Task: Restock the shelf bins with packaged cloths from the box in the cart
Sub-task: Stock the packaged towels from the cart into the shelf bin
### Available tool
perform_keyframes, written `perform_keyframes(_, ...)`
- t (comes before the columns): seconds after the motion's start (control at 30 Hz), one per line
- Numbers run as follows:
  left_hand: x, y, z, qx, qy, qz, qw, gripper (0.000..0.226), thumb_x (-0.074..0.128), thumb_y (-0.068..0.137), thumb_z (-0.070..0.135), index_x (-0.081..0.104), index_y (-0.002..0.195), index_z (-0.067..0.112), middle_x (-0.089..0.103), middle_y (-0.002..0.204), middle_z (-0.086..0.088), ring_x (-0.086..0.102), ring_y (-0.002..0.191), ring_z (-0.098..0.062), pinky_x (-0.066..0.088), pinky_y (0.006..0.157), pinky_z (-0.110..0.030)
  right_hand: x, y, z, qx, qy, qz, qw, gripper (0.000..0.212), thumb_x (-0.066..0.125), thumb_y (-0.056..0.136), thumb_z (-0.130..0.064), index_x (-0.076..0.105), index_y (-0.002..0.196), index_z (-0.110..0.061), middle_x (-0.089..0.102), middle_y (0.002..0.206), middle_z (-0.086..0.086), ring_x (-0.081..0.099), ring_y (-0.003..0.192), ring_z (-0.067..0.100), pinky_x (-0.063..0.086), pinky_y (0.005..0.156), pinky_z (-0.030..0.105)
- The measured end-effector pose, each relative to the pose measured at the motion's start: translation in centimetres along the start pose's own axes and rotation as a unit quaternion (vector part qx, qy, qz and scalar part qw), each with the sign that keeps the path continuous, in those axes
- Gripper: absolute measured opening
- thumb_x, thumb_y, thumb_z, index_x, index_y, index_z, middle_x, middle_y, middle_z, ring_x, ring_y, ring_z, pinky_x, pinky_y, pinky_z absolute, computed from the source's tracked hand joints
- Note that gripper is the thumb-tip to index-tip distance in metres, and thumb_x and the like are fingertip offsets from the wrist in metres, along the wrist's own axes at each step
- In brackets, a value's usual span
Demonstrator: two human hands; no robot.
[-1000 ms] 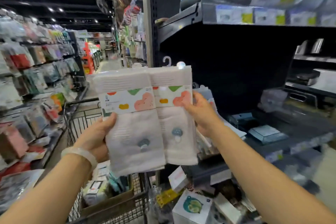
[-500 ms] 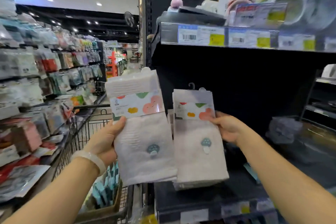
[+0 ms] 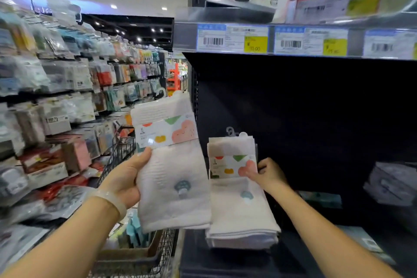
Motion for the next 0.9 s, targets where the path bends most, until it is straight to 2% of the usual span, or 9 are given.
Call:
perform_keyframes(0.13,2.0,0.1,-0.2,-0.028,0.022,-0.039,0.999,0.021,0.051,0.09,0.019,0.064,0.103,0.01,0.074,0.079,-0.01,0.071,0.062,-0.023,0.06,0.057,-0.04,-0.5,-1.0,-1.3,-0.043,-0.069,0.052,0.995,0.041,0.076,0.074,-0.037,0.041,0.089,-0.024,0.046,0.099,-0.003,0.052,0.082,0.013,0.039,0.058,0.024)
perform_keyframes(0.2,3.4,0.1,-0.4,-0.051,0.017,-0.069,0.996,0.027,0.055,0.082,0.018,0.065,0.105,0.009,0.074,0.083,-0.012,0.072,0.065,-0.025,0.06,0.057,-0.042,-0.9,-1.9,-3.0,-0.078,0.066,0.027,0.994,0.024,0.07,0.082,-0.032,0.049,0.089,-0.022,0.056,0.107,0.003,0.06,0.089,0.018,0.051,0.066,0.028)
perform_keyframes(0.3,4.8,0.5,-0.5,-0.074,0.0,-0.083,0.994,0.025,0.056,0.082,0.018,0.066,0.102,0.008,0.074,0.082,-0.014,0.072,0.065,-0.027,0.06,0.058,-0.045,0.0,-4.3,-5.3,-0.058,0.304,-0.22,0.925,0.047,0.052,0.085,-0.047,0.055,0.12,-0.015,0.066,0.112,0.009,0.064,0.106,0.027,0.051,0.095,0.044)
perform_keyframes(0.4,5.7,1.8,-0.3,-0.079,0.015,-0.071,0.994,0.021,0.049,0.093,0.02,0.066,0.097,0.007,0.074,0.078,-0.013,0.072,0.063,-0.026,0.057,0.06,-0.047,1.2,-7.1,-6.0,-0.077,0.282,-0.348,0.891,0.048,0.06,0.085,-0.041,0.049,0.127,-0.021,0.067,0.119,0.004,0.063,0.112,0.025,0.052,0.092,0.042)
perform_keyframes(0.5,6.4,3.3,-0.1,-0.072,0.029,-0.061,0.995,0.021,0.048,0.095,0.02,0.066,0.096,0.009,0.074,0.074,-0.01,0.072,0.061,-0.023,0.058,0.057,-0.043,0.9,-8.1,-6.1,-0.094,0.274,-0.313,0.905,0.042,0.067,0.084,-0.022,0.05,0.123,-0.022,0.07,0.113,0.002,0.068,0.103,0.022,0.057,0.08,0.038)
perform_keyframes(0.63,7.1,5.1,-0.9,-0.06,0.045,-0.075,0.994,0.018,0.051,0.094,0.016,0.067,0.096,0.011,0.075,0.08,-0.009,0.072,0.069,-0.024,0.055,0.072,-0.048,-1.5,-7.9,-5.8,-0.075,0.335,-0.249,0.906,0.038,0.065,0.08,-0.018,0.056,0.117,-0.016,0.072,0.108,0.008,0.069,0.099,0.025,0.055,0.088,0.043)
perform_keyframes(0.7,7.3,5.9,-2.5,-0.047,0.085,-0.069,0.993,0.015,0.052,0.093,0.013,0.067,0.095,0.011,0.075,0.079,-0.008,0.071,0.071,-0.023,0.057,0.076,-0.045,-2.0,-7.7,-4.6,-0.045,0.303,-0.229,0.924,0.026,0.06,0.087,-0.012,0.057,0.113,-0.015,0.071,0.11,0.01,0.067,0.101,0.028,0.051,0.093,0.049)
perform_keyframes(0.8,6.8,6.4,-6.0,-0.067,0.148,-0.043,0.986,0.013,0.053,0.094,0.011,0.066,0.092,0.009,0.075,0.073,-0.006,0.071,0.062,-0.02,0.06,0.063,-0.039,-2.3,-7.7,-2.2,0.013,0.227,-0.209,0.951,0.019,0.057,0.092,-0.01,0.058,0.111,-0.01,0.07,0.108,0.012,0.067,0.101,0.029,0.049,0.096,0.052)
perform_keyframes(0.9,6.6,6.3,-8.8,-0.111,0.151,-0.034,0.982,0.014,0.054,0.093,0.011,0.064,0.102,0.007,0.073,0.087,-0.013,0.069,0.077,-0.028,0.056,0.076,-0.045,-2.6,-8.0,-0.5,0.049,0.167,-0.202,0.964,0.021,0.058,0.092,-0.011,0.057,0.112,-0.006,0.071,0.105,0.012,0.069,0.096,0.027,0.051,0.09,0.048)
Point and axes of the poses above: each hand's wrist, its own y-axis towards the middle knuckle, its own x-axis out of the palm, z = x × y, the point moved 4 cm from there along y, towards the middle knuckle
